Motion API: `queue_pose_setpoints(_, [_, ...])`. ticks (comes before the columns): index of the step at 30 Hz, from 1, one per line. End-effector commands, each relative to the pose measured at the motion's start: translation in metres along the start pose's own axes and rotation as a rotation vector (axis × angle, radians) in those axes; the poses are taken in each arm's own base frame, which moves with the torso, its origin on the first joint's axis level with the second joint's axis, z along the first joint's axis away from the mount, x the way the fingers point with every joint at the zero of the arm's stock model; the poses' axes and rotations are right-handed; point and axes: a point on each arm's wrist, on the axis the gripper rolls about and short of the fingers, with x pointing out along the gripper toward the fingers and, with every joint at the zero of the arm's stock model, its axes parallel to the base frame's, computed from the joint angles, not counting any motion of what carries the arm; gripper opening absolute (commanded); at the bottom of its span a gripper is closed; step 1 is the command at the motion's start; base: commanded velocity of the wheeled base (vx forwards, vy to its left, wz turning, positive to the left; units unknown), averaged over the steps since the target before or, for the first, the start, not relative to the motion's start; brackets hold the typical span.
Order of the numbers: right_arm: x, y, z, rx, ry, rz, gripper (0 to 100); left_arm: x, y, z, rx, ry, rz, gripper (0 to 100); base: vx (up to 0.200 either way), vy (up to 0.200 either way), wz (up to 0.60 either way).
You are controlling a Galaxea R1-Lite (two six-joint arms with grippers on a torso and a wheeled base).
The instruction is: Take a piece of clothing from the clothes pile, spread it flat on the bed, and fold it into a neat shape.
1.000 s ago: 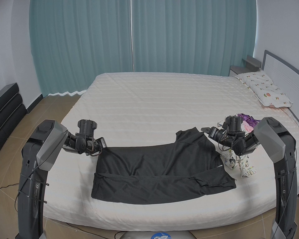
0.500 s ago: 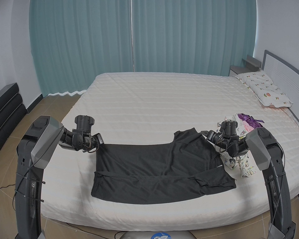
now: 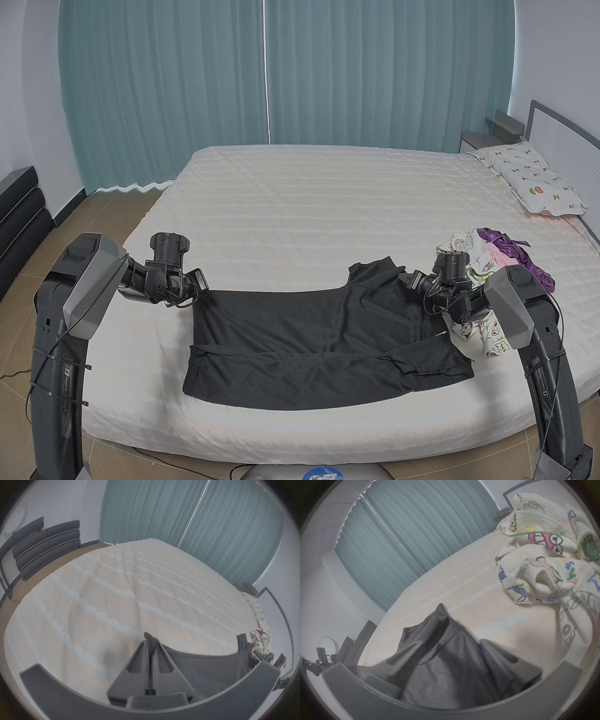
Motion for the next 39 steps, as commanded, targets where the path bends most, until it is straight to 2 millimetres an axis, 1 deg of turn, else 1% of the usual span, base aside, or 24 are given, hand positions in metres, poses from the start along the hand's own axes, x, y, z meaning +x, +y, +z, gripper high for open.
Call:
queue_pose_setpoints(1, [0.000,-0.006,-0.002,0.004,0.003,-0.014,0,0.001,0.001,-0.001,-0.014,0.003,0.005,0,0.000,0.000,0.00])
queue_pose_setpoints(2, [-0.001,-0.005,-0.001,0.004,-0.001,-0.013,0,0.001,0.001,-0.002,-0.021,0.003,0.004,0,0.000,0.000,0.00])
queue_pose_setpoints(3, [-0.005,-0.002,0.005,0.004,-0.015,-0.009,0,0.001,0.001,-0.001,-0.032,0.003,0.005,0,0.000,0.000,0.00])
queue_pose_setpoints(8, [-0.024,0.004,0.017,0.002,-0.032,-0.005,0,-0.003,0.001,0.002,-0.038,-0.002,0.004,0,0.000,0.000,0.00])
queue_pose_setpoints(9, [-0.033,0.004,0.021,0.006,-0.041,-0.006,0,-0.003,0.000,0.003,-0.038,-0.002,0.005,0,0.000,0.000,0.00])
queue_pose_setpoints(10, [-0.035,0.004,0.023,0.006,-0.041,-0.004,0,-0.003,0.000,0.003,-0.038,-0.002,0.005,0,0.000,0.000,0.00])
queue_pose_setpoints(11, [-0.045,0.005,0.027,0.007,-0.049,0.001,0,-0.004,0.000,0.004,-0.038,-0.005,0.003,0,0.000,0.000,0.00])
queue_pose_setpoints(13, [-0.053,0.003,0.034,0.010,-0.064,0.000,0,-0.005,0.000,0.006,-0.040,-0.010,0.002,0,0.000,0.000,0.00])
queue_pose_setpoints(17, [-0.061,0.002,0.043,0.028,-0.104,0.013,0,-0.008,-0.003,0.010,-0.039,-0.022,-0.008,0,0.000,0.000,0.00])
queue_pose_setpoints(22, [-0.064,0.003,0.047,0.038,-0.123,0.020,0,-0.011,-0.008,0.018,-0.040,-0.052,-0.026,0,0.000,0.000,0.00])
queue_pose_setpoints(24, [-0.064,0.003,0.045,0.038,-0.119,0.018,0,-0.010,-0.009,0.020,-0.042,-0.058,-0.030,0,0.000,0.000,0.00])
queue_pose_setpoints(28, [-0.063,-0.001,0.039,0.040,-0.114,0.015,0,-0.007,-0.008,0.019,-0.039,-0.058,-0.030,0,0.000,0.000,0.00])
queue_pose_setpoints(34, [-0.064,0.000,0.041,0.035,-0.135,0.026,0,-0.007,-0.008,0.019,-0.036,-0.060,-0.031,0,0.000,0.000,0.00])
queue_pose_setpoints(36, [-0.069,-0.003,0.043,0.039,-0.137,0.015,0,-0.007,-0.008,0.019,-0.034,-0.057,-0.029,0,0.000,0.000,0.00])
queue_pose_setpoints(39, [-0.076,-0.003,0.053,0.038,-0.168,0.024,0,-0.010,-0.009,0.020,-0.034,-0.060,-0.031,0,0.000,0.000,0.00])
